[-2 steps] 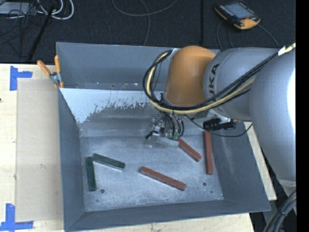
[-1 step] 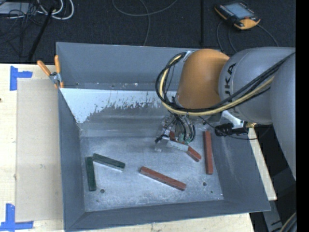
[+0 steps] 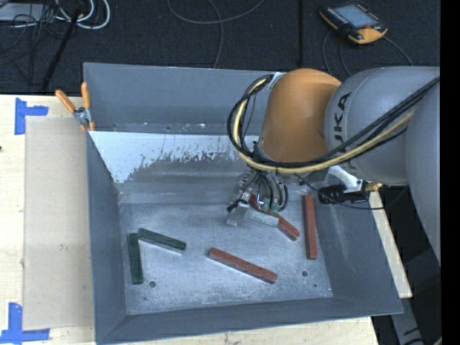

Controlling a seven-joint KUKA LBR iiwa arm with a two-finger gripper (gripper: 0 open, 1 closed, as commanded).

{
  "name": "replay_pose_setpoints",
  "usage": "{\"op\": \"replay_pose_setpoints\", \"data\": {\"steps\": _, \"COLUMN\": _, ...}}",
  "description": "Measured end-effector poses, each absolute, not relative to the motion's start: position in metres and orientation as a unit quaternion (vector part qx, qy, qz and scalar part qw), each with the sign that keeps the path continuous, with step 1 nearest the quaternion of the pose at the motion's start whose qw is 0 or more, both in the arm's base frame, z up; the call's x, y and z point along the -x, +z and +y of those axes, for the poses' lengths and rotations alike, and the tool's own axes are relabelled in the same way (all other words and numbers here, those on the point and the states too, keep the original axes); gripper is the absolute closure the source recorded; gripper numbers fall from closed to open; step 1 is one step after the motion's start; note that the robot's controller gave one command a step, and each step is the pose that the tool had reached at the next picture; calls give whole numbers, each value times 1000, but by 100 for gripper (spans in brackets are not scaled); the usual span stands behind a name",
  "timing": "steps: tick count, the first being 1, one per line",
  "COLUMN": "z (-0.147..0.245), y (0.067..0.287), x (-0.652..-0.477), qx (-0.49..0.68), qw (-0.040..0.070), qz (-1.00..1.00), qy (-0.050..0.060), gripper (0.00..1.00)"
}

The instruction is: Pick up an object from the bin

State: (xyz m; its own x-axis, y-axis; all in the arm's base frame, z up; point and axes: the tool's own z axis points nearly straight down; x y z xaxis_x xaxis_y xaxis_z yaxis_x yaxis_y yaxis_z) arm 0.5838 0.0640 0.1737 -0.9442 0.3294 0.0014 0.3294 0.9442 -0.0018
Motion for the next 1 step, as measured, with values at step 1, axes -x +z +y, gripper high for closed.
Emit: {"op": "replay_pose_setpoints", "data": {"steps": 1, "z": 52, "y": 224, "x": -582, "qx": 153, "qw": 3, "qz": -988, "qy": 0, "gripper": 100}}
